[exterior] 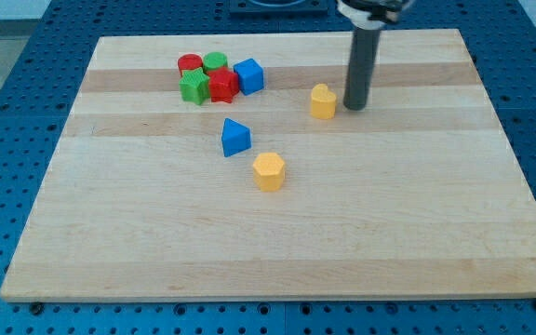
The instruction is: Move the arm left to the yellow hexagon
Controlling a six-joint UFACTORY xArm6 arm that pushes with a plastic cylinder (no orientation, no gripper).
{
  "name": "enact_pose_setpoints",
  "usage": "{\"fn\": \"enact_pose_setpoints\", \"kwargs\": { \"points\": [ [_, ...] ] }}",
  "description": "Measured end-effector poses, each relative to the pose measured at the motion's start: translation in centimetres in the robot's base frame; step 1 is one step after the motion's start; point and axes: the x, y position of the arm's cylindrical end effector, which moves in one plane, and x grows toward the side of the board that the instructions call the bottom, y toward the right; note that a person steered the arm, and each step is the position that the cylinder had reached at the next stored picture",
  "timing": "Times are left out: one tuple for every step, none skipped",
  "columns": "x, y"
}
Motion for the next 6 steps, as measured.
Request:
{"fn": "enact_pose_setpoints", "kwargs": {
  "points": [
    [1.0, -0.6],
    [-1.0, -3.2],
    [-3.3, -5.9],
    [-3.3, -6.8],
    [-0.7, -2.9],
    [0.6, -3.4]
  ]
}}
